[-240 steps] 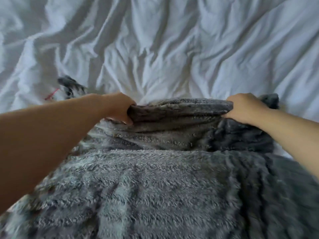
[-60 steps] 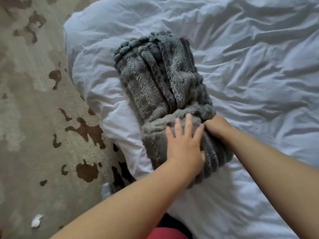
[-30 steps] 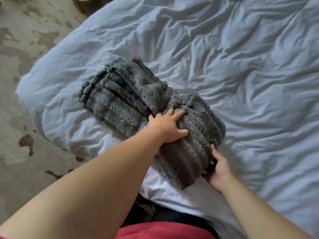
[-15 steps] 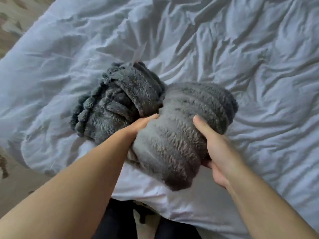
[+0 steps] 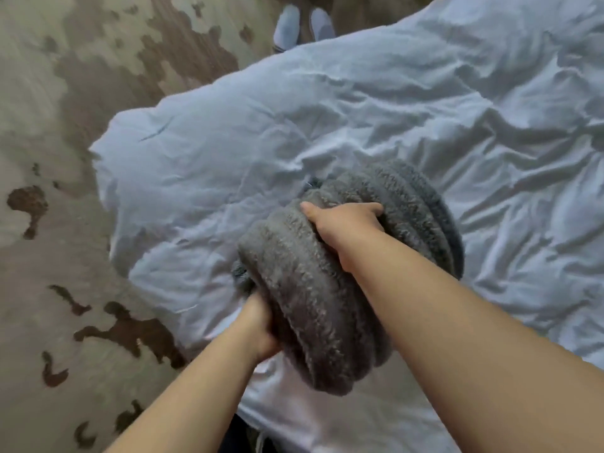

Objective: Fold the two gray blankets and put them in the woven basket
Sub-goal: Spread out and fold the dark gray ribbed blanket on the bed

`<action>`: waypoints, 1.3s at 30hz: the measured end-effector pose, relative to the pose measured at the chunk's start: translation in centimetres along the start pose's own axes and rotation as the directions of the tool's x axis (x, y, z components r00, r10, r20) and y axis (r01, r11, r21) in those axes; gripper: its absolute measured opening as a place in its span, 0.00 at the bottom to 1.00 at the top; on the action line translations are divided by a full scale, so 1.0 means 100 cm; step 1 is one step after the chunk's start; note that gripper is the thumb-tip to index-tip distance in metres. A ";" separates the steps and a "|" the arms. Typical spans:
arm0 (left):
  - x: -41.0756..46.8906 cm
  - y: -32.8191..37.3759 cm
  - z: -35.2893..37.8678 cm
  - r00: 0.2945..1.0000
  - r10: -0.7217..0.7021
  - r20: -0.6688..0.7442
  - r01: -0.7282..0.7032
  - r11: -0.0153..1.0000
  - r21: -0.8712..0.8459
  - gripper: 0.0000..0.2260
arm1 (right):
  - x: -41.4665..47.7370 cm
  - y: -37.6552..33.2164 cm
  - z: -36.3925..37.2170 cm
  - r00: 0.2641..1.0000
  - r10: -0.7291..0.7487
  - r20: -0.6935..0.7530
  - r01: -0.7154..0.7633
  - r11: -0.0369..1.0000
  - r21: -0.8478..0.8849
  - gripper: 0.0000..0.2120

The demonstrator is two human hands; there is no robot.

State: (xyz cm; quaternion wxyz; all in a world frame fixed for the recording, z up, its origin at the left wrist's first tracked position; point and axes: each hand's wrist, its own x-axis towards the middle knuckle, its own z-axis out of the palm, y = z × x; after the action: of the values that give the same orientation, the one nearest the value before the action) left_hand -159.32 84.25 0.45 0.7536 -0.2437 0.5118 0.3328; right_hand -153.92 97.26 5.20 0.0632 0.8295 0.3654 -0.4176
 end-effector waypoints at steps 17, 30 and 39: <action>-0.005 -0.019 0.057 0.364 0.907 -0.210 -0.058 0.247 0.967 0.26 | 0.007 0.026 -0.053 0.410 -0.896 0.173 0.691 0.181 -0.700 0.22; 0.126 -0.005 0.015 0.020 0.996 -0.083 -0.245 0.085 0.966 0.27 | 0.173 0.047 0.008 0.146 -0.971 0.189 0.875 0.038 -0.482 0.29; 0.181 0.005 0.003 -0.141 0.988 -0.067 -0.262 0.028 0.965 0.22 | 0.227 0.042 0.041 0.030 -0.993 0.115 0.897 -0.024 -0.442 0.29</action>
State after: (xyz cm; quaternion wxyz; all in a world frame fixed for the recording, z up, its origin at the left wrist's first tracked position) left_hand -154.90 89.39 -16.35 0.0561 0.2959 0.9025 0.3078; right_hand -145.09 105.05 -15.03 -0.1184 0.3572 0.9128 -0.1584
